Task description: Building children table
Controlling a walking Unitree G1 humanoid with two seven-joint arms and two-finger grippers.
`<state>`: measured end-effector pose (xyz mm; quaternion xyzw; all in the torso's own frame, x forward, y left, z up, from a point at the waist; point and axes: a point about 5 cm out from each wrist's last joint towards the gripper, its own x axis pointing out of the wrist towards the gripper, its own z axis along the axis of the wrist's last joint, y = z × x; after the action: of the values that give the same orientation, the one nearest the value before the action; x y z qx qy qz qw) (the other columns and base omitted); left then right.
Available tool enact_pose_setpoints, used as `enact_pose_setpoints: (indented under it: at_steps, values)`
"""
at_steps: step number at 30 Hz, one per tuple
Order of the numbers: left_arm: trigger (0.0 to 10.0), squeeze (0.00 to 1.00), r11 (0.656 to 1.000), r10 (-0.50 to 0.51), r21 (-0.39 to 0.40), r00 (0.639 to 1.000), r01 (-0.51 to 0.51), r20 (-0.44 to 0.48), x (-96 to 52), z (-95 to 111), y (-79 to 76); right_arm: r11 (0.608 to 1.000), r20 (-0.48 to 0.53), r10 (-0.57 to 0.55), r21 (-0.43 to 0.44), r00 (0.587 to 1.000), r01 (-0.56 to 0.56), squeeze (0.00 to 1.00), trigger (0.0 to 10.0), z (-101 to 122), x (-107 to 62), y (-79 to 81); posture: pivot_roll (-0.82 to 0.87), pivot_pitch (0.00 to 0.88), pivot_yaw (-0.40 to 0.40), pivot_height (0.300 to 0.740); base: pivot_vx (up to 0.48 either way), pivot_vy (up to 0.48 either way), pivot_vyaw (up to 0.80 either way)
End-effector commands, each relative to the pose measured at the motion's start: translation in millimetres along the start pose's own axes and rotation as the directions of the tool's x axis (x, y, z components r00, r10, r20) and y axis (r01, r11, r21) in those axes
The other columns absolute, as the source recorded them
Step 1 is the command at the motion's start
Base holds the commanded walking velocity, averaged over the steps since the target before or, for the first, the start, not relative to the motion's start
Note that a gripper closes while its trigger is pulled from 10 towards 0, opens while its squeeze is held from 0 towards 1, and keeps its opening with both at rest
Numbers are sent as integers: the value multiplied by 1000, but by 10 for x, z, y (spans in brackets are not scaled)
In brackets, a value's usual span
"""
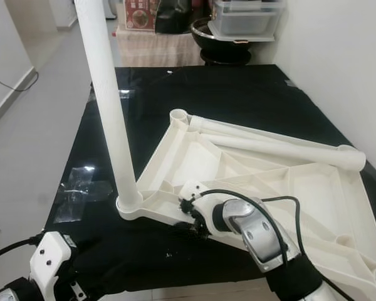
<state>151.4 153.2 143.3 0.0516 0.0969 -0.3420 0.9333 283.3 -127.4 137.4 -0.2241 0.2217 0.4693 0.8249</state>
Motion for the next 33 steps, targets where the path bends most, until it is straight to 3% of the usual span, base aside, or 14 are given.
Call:
enact_pose_setpoints:
  at_steps: [1,7,11,16,18,19,20,22,23,28,33]
  values:
    - [10000,0,1000,-3,14,1000,3,-14,-18,-17,8,991,139,-2,-132,990,20,0,0,279,45,18,56,89,-48,740,0,0,0]
    - [10000,0,1000,-4,18,1000,4,-9,-11,-7,-1,971,209,58,-239,976,-7,0,0,433,115,100,60,91,-49,740,0,0,0]
    - [10000,0,1000,0,21,1000,0,-8,-18,2,-5,933,166,134,-353,977,-68,0,0,476,189,160,64,96,-49,740,0,0,0]
    - [10000,0,1000,0,23,1000,0,-10,-22,7,-8,905,68,216,-388,974,-174,0,0,383,206,243,73,102,-56,740,0,0,0]
    - [10000,0,1000,5,24,1000,-4,-10,-27,8,-10,928,69,219,-324,973,-186,0,10000,339,203,223,76,105,-59,740,0,0,0]
    - [10000,0,1000,5,24,1000,-4,-10,-27,8,-10,928,69,219,-324,973,-186,0,10000,339,203,223,76,105,-59,740,0,0,0]
    - [10000,0,1000,6,23,1000,-6,-11,-30,8,-11,941,82,213,-287,974,-181,675,10000,338,195,202,75,107,-59,740,0,0,0]
    - [10000,0,1000,6,23,1000,-6,-11,-32,8,-12,946,94,209,-270,973,-177,675,10000,339,191,186,75,107,-59,740,0,0,0]
    - [10000,0,1000,6,21,1000,-5,-12,-36,4,-17,956,110,201,-237,973,-171,1000,10000,351,168,159,74,109,-58,740,0,0,0]
    - [10000,0,1000,-3,23,1000,3,-14,-33,3,-19,982,121,146,-135,982,-129,1000,10000,313,-18,34,63,111,-54,740,0,0,0]
    - [10000,0,1000,-7,26,1000,7,-13,-27,5,-13,983,61,142,-129,988,-133,1000,10000,227,-100,49,58,111,-54,740,0,0,0]
